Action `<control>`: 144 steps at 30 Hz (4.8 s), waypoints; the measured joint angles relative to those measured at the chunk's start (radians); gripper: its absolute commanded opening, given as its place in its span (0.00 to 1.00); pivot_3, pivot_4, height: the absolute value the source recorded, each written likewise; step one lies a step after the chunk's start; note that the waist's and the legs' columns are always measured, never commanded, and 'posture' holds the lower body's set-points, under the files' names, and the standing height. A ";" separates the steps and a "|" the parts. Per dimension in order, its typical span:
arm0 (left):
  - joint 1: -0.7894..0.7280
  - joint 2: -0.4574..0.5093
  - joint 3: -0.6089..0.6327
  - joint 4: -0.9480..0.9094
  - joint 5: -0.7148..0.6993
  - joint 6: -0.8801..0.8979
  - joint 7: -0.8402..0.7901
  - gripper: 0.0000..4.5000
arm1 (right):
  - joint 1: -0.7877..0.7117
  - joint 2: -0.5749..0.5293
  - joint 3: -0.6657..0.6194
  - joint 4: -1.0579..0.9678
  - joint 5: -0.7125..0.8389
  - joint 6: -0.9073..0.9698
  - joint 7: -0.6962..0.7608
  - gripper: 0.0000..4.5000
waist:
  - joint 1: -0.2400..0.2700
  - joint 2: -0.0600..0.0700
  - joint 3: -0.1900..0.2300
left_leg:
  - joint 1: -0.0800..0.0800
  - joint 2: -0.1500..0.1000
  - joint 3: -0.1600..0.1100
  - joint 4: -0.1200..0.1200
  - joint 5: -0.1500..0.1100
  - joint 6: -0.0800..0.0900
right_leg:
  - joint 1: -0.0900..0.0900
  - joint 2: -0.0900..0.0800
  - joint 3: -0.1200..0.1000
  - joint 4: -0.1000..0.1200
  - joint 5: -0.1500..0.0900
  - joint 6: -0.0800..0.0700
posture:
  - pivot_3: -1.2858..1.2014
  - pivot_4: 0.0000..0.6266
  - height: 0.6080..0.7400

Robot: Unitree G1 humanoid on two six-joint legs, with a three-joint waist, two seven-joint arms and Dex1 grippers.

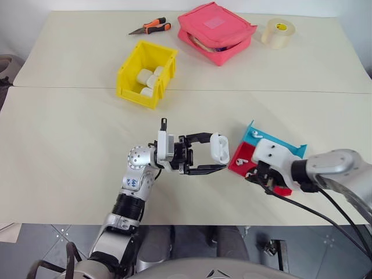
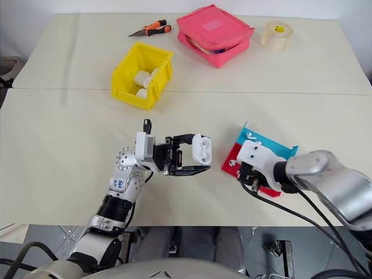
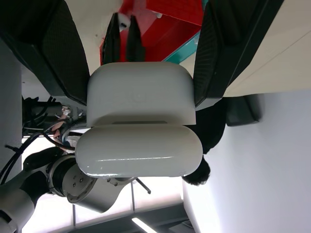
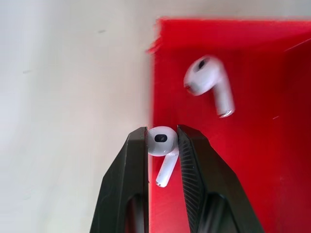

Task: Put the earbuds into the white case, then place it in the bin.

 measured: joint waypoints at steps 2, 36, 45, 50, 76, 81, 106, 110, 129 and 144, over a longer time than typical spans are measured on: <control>-0.003 0.005 0.003 -0.002 -0.011 0.014 -0.015 0.62 | 0.084 0.035 -0.153 -0.017 0.023 -0.065 0.019 0.11 | 0.001 0.000 0.000 | 0.000 0.000 0.000 0.000 0.000 0.000 | 0.001 0.000 0.000 0.000 0.000 0.000 | 0.52 0.24 1.00; -0.079 0.072 0.047 -0.011 -0.034 0.215 -0.073 0.62 | 0.223 0.803 -0.108 0.054 0.110 -0.827 -0.093 0.11 | -0.026 0.002 -0.001 | 0.004 0.000 0.001 -0.001 0.000 0.000 | 0.002 0.001 0.001 0.002 0.000 0.001 | 0.52 0.24 1.00; -0.079 0.066 0.046 -0.014 -0.034 0.221 -0.067 0.62 | 0.208 0.805 -0.077 0.097 0.102 -0.864 -0.089 0.11 | -0.026 0.002 -0.001 | 0.004 0.000 0.001 -0.001 0.000 0.000 | 0.002 0.001 0.001 0.002 0.000 0.001 | 0.52 0.24 1.00; -0.079 0.057 0.046 -0.006 -0.031 0.220 -0.067 0.62 | 0.204 0.804 -0.071 0.128 0.092 -0.895 -0.070 0.11 | -0.026 0.002 -0.001 | 0.004 0.000 0.001 -0.001 0.000 0.000 | 0.002 0.001 0.001 0.002 0.000 0.001 | 0.52 0.24 1.00; -0.110 0.036 0.112 0.038 -0.019 0.185 -0.036 0.62 | 0.186 0.661 -0.111 0.157 0.062 -0.913 -0.064 0.75 | -0.024 0.002 -0.001 | 0.004 0.000 0.002 -0.001 0.000 0.000 | 0.002 0.001 0.001 0.002 0.000 0.001 | 0.52 0.24 1.00; -0.110 0.031 0.115 0.038 -0.019 0.183 -0.033 0.62 | 0.193 0.633 -0.120 0.140 0.089 -0.897 -0.039 1.00 | -0.024 0.002 -0.001 | 0.004 0.000 0.002 -0.001 0.000 0.000 | 0.002 0.001 0.001 0.002 0.000 0.001 | 0.52 0.24 1.00; -0.062 0.071 0.069 0.034 0.011 0.092 -0.066 0.62 | 0.431 0.108 -0.602 0.307 0.089 -0.611 0.144 1.00 | -0.022 0.002 -0.001 | 0.007 0.001 0.003 0.000 -0.001 0.003 | 0.003 0.000 0.005 0.001 0.001 0.001 | 0.52 0.24 1.00; -0.062 0.067 0.062 0.035 0.016 0.084 -0.054 0.62 | 0.178 -0.014 -0.436 0.304 0.136 -0.330 0.056 1.00 | -0.022 0.002 0.000 | 0.005 0.000 -0.003 0.001 -0.001 0.003 | 0.002 -0.001 0.006 0.001 0.001 0.001 | 0.52 0.24 1.00; -0.062 0.028 0.040 0.036 0.020 0.062 -0.013 0.62 | -0.395 0.039 0.257 0.643 -0.302 -0.340 0.169 1.00 | -0.026 0.002 0.000 | 0.000 -0.001 0.003 0.001 -0.002 0.003 | -0.001 -0.001 0.002 0.000 0.001 0.002 | 0.52 0.24 1.00; -0.052 0.023 0.039 0.035 0.020 0.062 0.010 0.62 | -0.453 0.116 0.316 0.727 -0.433 -0.470 0.355 0.48 | -0.027 0.002 0.000 | 0.000 -0.001 0.002 0.002 -0.001 0.003 | 0.000 -0.001 0.001 0.000 0.002 0.002 | 0.52 0.24 1.00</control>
